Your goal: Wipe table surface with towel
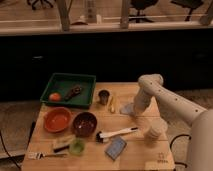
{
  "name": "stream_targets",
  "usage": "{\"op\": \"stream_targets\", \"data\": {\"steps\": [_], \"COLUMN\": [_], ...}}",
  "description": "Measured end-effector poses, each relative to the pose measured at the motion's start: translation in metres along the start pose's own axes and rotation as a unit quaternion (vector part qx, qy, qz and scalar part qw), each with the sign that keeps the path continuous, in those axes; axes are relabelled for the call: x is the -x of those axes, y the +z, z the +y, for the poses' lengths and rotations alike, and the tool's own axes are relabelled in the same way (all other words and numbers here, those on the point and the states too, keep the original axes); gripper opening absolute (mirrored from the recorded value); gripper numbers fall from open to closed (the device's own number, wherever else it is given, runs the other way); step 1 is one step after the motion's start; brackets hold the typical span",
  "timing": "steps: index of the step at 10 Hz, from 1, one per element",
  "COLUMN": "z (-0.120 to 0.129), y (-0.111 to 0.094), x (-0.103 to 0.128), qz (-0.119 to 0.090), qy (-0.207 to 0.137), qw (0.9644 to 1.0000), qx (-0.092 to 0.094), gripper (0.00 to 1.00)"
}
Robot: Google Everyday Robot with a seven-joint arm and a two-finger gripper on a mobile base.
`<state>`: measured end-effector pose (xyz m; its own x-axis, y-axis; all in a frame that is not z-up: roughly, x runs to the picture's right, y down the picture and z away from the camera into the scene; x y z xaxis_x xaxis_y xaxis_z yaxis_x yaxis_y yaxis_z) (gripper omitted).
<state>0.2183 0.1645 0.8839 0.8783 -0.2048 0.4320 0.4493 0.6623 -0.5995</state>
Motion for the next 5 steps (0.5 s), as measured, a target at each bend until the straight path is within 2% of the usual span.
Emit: {"op": "stream_targets", "data": {"steps": [3,5], "z": [0.009,-0.005], "y": [-0.008,-0.01], "x": [-0.04,-0.057], "qz": [0.019,0.024], "qy": [0.041,0.058], "qw": [0.999,0.998], "qx": [0.001,0.0], "gripper": [0.0,0.0]}}
